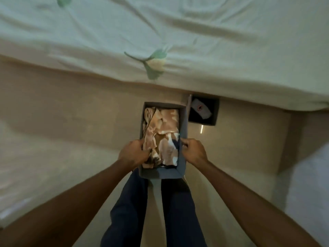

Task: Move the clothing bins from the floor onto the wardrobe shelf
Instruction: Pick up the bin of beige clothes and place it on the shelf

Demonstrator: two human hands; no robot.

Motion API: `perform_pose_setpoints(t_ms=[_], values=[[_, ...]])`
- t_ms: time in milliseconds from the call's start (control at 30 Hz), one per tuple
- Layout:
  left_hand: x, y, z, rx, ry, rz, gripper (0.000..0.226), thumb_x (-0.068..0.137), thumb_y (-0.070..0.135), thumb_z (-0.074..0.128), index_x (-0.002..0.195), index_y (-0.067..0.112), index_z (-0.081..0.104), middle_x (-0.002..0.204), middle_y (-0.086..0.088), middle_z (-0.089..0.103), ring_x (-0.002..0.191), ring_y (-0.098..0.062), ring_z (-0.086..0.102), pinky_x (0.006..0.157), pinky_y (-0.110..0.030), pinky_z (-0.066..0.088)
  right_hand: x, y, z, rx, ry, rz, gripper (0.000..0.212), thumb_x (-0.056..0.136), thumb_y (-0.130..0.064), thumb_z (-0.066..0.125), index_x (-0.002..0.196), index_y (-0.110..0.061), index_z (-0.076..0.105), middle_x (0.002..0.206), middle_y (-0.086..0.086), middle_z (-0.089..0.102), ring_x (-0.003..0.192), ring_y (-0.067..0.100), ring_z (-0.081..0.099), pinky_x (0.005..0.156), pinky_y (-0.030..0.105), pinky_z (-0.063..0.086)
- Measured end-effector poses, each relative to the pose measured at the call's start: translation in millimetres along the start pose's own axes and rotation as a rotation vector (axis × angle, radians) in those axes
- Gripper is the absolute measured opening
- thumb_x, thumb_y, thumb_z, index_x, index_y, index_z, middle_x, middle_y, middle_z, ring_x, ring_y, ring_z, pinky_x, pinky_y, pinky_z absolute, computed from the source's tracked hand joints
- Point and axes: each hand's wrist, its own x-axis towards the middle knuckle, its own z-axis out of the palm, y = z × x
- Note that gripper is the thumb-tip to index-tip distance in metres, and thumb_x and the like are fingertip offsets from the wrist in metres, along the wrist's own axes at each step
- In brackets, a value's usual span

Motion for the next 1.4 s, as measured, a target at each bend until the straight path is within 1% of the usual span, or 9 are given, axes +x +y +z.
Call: perform_pose_setpoints(t_ms=[133,300,467,600,767,1000,1133,1300,1400], values=[[-94.0,34.9,-47.3,0.083,-0.031,0.131,0.039,0.085,0.041,0.053,0.122,0.028,0.060,0.108,-0.009,0.070,0.096,-0.030,0.065,0.080,-0.040,0.056,-105.7,-15.3,-53.8,0.018,0.055,0.008,0.041,0.090,-0.015,0.048,0.127,-0.023,0.062,0.113,0.012,0.070,0.098,0.031,0.065,0.075,0.034,0.052],[-183.5,65.8,-78.8,0.139,-0.068,0.300,0.044,0.083,0.045,0.056,0.126,0.036,0.058,0.116,-0.004,0.069,0.100,-0.024,0.065,0.084,-0.039,0.056,-228.5,-24.7,-88.2,0.108,0.206,0.096,0.038,0.091,-0.019,0.049,0.126,-0.023,0.063,0.114,0.009,0.071,0.096,0.026,0.066,0.076,0.032,0.053],[-246.1,91.9,-84.5,0.302,-0.093,0.536,0.041,0.088,0.035,0.059,0.129,0.030,0.058,0.117,-0.004,0.068,0.098,-0.017,0.063,0.076,-0.026,0.047,-340.6,-26.6,-83.8,0.201,0.410,0.194,0.040,0.093,-0.020,0.049,0.130,-0.023,0.060,0.103,0.009,0.073,0.089,0.025,0.066,0.066,0.024,0.037],[-280.9,127.6,-74.4,0.475,-0.114,0.727,0.039,0.090,0.034,0.056,0.128,0.032,0.060,0.113,-0.003,0.070,0.098,-0.018,0.064,0.072,-0.023,0.042,-405.6,-19.7,-59.1,0.314,0.529,0.312,0.040,0.093,-0.022,0.049,0.132,-0.021,0.058,0.096,0.010,0.073,0.080,0.024,0.066,0.064,0.028,0.044],[-323.9,176.8,-24.1,0.685,-0.199,0.891,0.037,0.086,0.029,0.060,0.122,0.037,0.063,0.097,0.008,0.068,0.079,-0.003,0.058,0.061,-0.018,0.045,-477.2,4.8,-11.5,0.545,0.697,0.491,0.039,0.093,-0.023,0.049,0.131,-0.018,0.059,0.111,0.008,0.072,0.094,0.023,0.068,0.078,0.037,0.056],[-392.0,221.7,78.3,0.911,-0.326,1.121,0.032,0.088,0.032,0.059,0.120,0.033,0.064,0.096,0.003,0.072,0.081,-0.007,0.066,0.069,-0.024,0.055,-556.8,49.6,45.4,0.676,0.876,0.738,0.029,0.093,-0.026,0.044,0.099,-0.015,0.070,0.084,0.005,0.071,0.074,0.021,0.065,0.062,0.035,0.053],[-434.0,235.1,147.4,1.028,-0.457,1.240,0.030,0.089,0.029,0.061,0.118,0.026,0.066,0.101,-0.001,0.072,0.075,-0.004,0.062,0.061,-0.017,0.050,-603.2,81.6,79.9,0.768,0.948,0.904,0.030,0.088,-0.024,0.046,0.101,-0.011,0.070,0.086,0.007,0.073,0.075,0.022,0.066,0.065,0.040,0.056],[-476.5,239.1,217.1,1.104,-0.545,1.361,0.025,0.087,0.038,0.060,0.104,0.024,0.071,0.095,-0.003,0.075,0.080,-0.014,0.069,0.072,-0.035,0.060,-657.2,109.4,109.8,0.870,1.046,1.000,0.033,0.085,-0.017,0.047,0.107,-0.020,0.071,0.094,0.006,0.074,0.084,0.024,0.069,0.069,0.040,0.058],[-505.0,243.5,259.7,1.159,-0.611,1.429,0.026,0.088,0.039,0.060,0.108,0.026,0.070,0.098,0.000,0.074,0.081,-0.013,0.068,0.065,-0.025,0.054,-687.5,123.4,128.5,0.924,1.120,1.089,0.030,0.087,-0.018,0.050,0.108,-0.021,0.071,0.093,0.006,0.074,0.085,0.024,0.069,0.069,0.039,0.057]])
